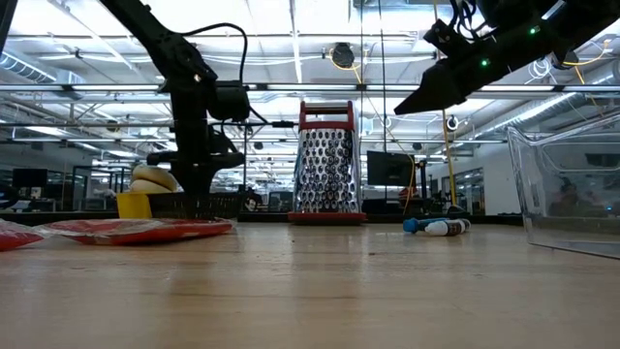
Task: Pick & Place Food Item
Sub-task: Put the right purple food coloring bottle into the black bin
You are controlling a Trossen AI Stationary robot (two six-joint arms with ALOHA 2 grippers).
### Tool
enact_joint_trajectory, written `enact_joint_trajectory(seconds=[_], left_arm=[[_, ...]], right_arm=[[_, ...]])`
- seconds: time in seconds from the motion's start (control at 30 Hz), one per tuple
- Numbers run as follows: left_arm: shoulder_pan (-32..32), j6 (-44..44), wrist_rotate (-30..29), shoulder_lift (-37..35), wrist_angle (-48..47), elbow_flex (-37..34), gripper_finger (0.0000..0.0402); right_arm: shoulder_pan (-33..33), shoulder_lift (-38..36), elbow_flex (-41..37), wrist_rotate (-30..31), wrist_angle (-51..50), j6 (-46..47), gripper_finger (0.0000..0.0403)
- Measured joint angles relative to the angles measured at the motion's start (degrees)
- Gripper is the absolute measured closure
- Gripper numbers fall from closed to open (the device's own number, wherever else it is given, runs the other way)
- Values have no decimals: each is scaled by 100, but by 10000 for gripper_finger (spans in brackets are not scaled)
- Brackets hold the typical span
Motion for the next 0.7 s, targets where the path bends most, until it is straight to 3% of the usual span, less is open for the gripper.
enact_joint_trajectory(seconds=[0.7], left_arm=[[0, -184, -58, 2, 1, 2, 345]], right_arm=[[0, 0, 0, 1, 0, 1, 243]])
